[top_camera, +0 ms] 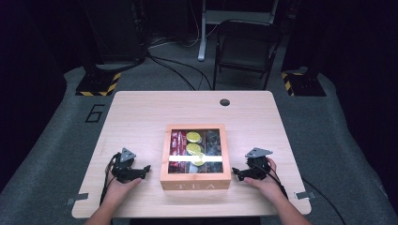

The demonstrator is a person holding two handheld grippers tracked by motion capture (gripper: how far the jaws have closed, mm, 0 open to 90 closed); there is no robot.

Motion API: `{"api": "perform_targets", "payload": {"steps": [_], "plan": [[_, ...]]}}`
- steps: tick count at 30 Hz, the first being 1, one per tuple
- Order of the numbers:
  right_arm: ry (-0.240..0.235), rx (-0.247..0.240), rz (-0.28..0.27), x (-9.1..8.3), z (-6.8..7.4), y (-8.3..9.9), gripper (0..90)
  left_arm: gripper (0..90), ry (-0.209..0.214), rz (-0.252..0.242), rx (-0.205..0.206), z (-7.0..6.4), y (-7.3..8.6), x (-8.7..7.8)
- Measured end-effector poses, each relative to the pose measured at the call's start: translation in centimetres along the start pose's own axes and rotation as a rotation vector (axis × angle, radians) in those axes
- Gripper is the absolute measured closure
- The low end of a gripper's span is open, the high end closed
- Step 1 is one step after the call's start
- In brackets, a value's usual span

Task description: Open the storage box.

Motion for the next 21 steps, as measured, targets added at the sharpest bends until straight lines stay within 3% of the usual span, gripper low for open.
{"api": "perform_targets", "payload": {"steps": [21], "plan": [[0.007, 0.007, 0.000, -0.07, -0.03, 0.06, 8.5, 14.2, 0.000, 0.003, 0.000, 0.01, 0.00, -0.01]]}}
Point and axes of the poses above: each handheld gripper's, and its own axes: x roughly forward along the jaws, y roughly out of its underside, z roughly to its left, the point moved 7 cm from there along x, roughly forward along the jaws, and after that the axes turned 11 degrees about -y, right-handed, at the moved point
